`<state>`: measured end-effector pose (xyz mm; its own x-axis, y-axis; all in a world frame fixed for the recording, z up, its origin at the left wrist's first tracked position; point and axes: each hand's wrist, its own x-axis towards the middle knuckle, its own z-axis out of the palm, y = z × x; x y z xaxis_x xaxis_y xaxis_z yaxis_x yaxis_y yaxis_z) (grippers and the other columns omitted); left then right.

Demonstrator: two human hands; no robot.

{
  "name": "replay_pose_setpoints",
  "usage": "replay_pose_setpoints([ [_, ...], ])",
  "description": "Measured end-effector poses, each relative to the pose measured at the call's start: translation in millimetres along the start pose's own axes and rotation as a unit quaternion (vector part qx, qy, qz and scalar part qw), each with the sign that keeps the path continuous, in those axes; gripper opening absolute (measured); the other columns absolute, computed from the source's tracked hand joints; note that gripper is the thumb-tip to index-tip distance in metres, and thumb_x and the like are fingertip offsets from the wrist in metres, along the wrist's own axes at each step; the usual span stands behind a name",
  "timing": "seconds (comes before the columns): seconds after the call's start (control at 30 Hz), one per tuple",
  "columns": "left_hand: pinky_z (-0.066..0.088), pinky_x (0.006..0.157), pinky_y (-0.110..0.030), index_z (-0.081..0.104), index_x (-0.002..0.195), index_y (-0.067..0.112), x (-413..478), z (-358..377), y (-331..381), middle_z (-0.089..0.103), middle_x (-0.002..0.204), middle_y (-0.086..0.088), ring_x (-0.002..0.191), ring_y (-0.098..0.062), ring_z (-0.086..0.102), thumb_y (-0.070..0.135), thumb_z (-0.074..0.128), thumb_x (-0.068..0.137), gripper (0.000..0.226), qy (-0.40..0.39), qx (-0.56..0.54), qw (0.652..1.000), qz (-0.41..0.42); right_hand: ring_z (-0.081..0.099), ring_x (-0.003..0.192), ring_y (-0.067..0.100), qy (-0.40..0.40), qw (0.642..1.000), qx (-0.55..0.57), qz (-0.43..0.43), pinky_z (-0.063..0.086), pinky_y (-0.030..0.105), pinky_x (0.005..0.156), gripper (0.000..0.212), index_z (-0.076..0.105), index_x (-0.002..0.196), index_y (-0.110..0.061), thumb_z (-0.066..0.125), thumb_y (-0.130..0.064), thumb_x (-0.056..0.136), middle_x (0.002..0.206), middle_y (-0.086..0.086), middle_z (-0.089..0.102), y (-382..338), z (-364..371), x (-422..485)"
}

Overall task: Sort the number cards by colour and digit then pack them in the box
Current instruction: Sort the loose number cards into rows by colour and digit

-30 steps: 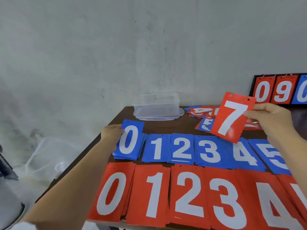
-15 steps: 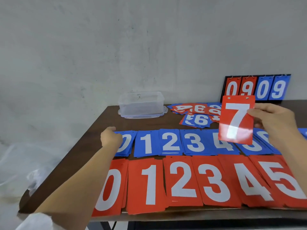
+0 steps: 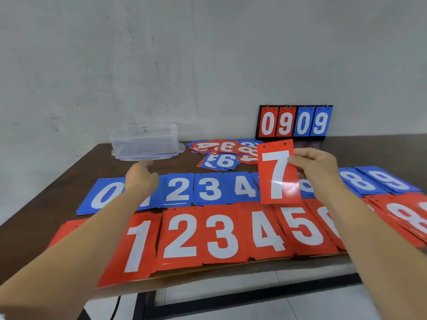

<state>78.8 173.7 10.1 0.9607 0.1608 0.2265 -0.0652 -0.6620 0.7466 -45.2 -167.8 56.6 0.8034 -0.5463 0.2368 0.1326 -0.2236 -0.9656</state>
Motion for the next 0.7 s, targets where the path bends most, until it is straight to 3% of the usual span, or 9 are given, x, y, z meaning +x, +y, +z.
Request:
replay_pose_setpoints([
  [0.07, 0.043, 0.056, -0.027, 0.049, 0.139, 0.011, -8, 14, 20, 0.063, 0.121, -0.013, 0.072, -0.021, 0.058, 0.004, 0.054, 0.091, 0.049, -0.004, -0.002, 1.000, 0.020, 0.067, 0.079, 0.014, 0.000, 1.000, -0.011, 0.011, 0.055, 0.030, 0.076, 0.010, 0.068, 0.098, -0.012, 0.066, -0.008, 0.089, 0.087, 0.001, 0.070, 5, -21, 4],
  [0.17, 0.051, 0.079, -0.035, 0.049, 0.139, 0.009, -25, 40, 56, 0.057, 0.134, -0.011, 0.101, -0.030, 0.061, 0.006, 0.056, 0.092, 0.048, -0.014, -0.013, 0.999, 0.048, 0.066, 0.079, 0.009, -0.005, 1.000, -0.017, 0.018, 0.050, 0.023, 0.068, 0.011, 0.068, 0.100, -0.013, 0.064, -0.010, 0.090, 0.086, -0.003, 0.069, 11, -60, 11],
  [0.27, 0.043, 0.064, -0.023, 0.048, 0.139, 0.010, -42, 69, 90, 0.058, 0.133, -0.010, 0.089, -0.024, 0.057, 0.006, 0.057, 0.092, 0.048, -0.028, -0.019, 0.997, 0.063, 0.065, 0.077, 0.009, -0.006, 0.999, -0.026, 0.028, 0.048, 0.022, 0.064, 0.012, 0.068, 0.101, -0.012, 0.064, -0.010, 0.090, 0.086, -0.001, 0.070, 17, -102, 19],
  [0.33, 0.047, 0.062, -0.025, 0.048, 0.140, 0.010, -54, 87, 111, 0.057, 0.135, -0.008, 0.086, -0.019, 0.055, 0.007, 0.059, 0.092, 0.049, -0.042, -0.033, 0.996, 0.071, 0.068, 0.077, 0.012, -0.006, 0.999, -0.027, 0.046, 0.051, 0.025, 0.065, 0.013, 0.069, 0.102, -0.011, 0.065, -0.010, 0.089, 0.088, 0.002, 0.072, 23, -131, 26],
  [0.43, 0.047, 0.088, -0.036, 0.050, 0.138, 0.009, -72, 115, 136, 0.054, 0.139, -0.011, 0.107, -0.025, 0.059, 0.010, 0.062, 0.091, 0.049, -0.057, -0.024, 0.994, 0.091, 0.067, 0.060, 0.008, -0.019, 0.997, -0.031, 0.067, 0.052, 0.020, 0.054, 0.013, 0.071, 0.096, -0.011, 0.066, -0.004, 0.087, 0.071, -0.002, 0.073, 36, -173, 37],
  [0.5, 0.043, 0.092, -0.033, 0.050, 0.138, 0.008, -84, 132, 151, 0.052, 0.140, -0.011, 0.115, -0.026, 0.057, 0.011, 0.063, 0.091, 0.048, -0.070, -0.025, 0.992, 0.098, 0.066, 0.059, 0.013, -0.031, 0.995, -0.045, 0.081, 0.054, 0.023, 0.056, 0.013, 0.072, 0.097, -0.008, 0.066, -0.002, 0.086, 0.067, -0.001, 0.072, 47, -198, 43],
  [0.57, 0.043, 0.098, -0.035, 0.050, 0.138, 0.008, -97, 147, 164, 0.051, 0.141, -0.010, 0.119, -0.026, 0.055, 0.013, 0.063, 0.092, 0.049, -0.076, -0.022, 0.992, 0.099, 0.066, 0.068, 0.018, -0.042, 0.991, -0.077, 0.098, 0.055, 0.029, 0.063, 0.019, 0.071, 0.104, -0.006, 0.068, -0.004, 0.086, 0.078, 0.005, 0.072, 59, -218, 49],
  [0.7, 0.038, 0.104, -0.037, 0.049, 0.139, 0.009, -116, 170, 182, 0.052, 0.141, -0.009, 0.129, -0.026, 0.048, 0.015, 0.062, 0.092, 0.049, -0.074, 0.004, 0.991, 0.109, 0.060, 0.052, 0.002, -0.070, 0.985, -0.111, 0.111, 0.043, 0.014, 0.045, 0.023, 0.067, 0.108, -0.005, 0.068, -0.003, 0.085, 0.078, 0.004, 0.068, 80, -230, 52],
])
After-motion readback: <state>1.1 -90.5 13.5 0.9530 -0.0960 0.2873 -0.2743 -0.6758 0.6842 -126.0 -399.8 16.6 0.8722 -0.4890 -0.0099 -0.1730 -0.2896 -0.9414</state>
